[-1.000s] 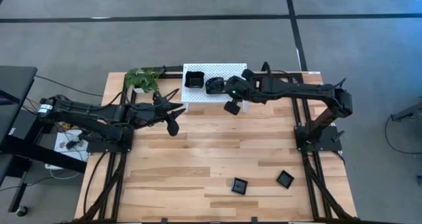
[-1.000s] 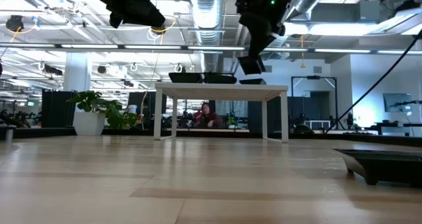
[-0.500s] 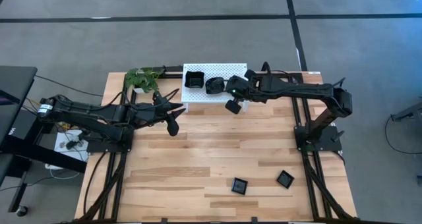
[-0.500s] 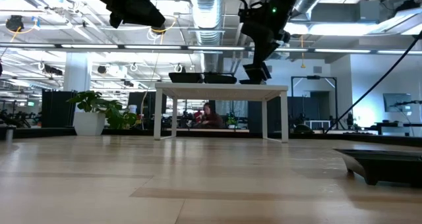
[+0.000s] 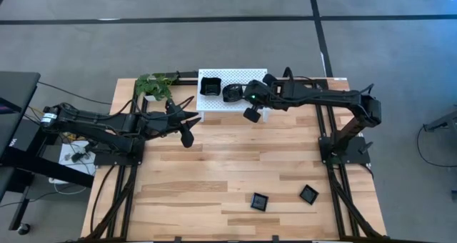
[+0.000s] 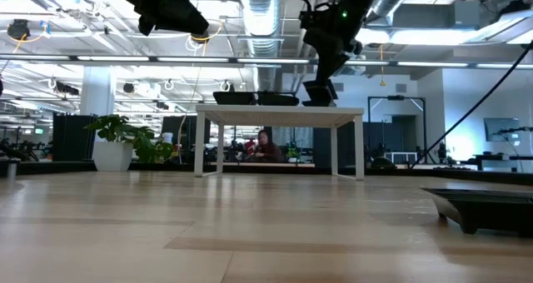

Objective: Pick & Place Mini shaped plates
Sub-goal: Stack the black square plate on top of the black square plates on the shelf

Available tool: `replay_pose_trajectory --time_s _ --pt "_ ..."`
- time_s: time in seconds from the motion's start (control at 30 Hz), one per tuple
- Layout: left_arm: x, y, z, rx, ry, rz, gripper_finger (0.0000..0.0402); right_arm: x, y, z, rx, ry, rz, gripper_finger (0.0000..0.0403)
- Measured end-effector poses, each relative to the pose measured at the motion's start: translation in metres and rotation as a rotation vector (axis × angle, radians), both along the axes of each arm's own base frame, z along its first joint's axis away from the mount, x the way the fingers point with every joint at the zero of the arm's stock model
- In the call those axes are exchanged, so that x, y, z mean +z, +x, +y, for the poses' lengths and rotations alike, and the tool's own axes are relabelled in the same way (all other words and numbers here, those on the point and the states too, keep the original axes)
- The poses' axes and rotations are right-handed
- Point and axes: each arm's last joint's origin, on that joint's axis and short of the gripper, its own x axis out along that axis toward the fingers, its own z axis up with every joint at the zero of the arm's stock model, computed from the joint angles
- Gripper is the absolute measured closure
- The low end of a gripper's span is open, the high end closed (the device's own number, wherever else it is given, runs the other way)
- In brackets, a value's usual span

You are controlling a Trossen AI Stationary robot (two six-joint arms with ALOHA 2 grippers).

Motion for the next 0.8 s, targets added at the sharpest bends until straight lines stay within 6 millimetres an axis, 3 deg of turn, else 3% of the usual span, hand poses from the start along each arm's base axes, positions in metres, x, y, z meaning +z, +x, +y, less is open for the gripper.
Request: replay_pose_trajectory --time_s 0.2,0.57,0.67,0.8 --pt "0.0 0.0 0.0 0.0 0.0 0.0 0.0302 0.0 -0.001 -0.005 0.002 0.027 -0.007 0.0397" --pt "0.0 0.0 0.0 0.001 -0.002 -0.001 0.0302 -0.021 0.01 -0.01 0.02 0.042 0.068 0.0321" --pt "0.0 0.0 0.0 0.001 -0.003 -0.002 0.0302 -0.018 0.012 -0.004 0.072 0.018 0.076 0.0312" --pt "0.0 0.0 0.0 0.001 -0.002 -0.001 0.0302 0.001 0.012 0.004 0.097 -0.005 0.043 0.0307"
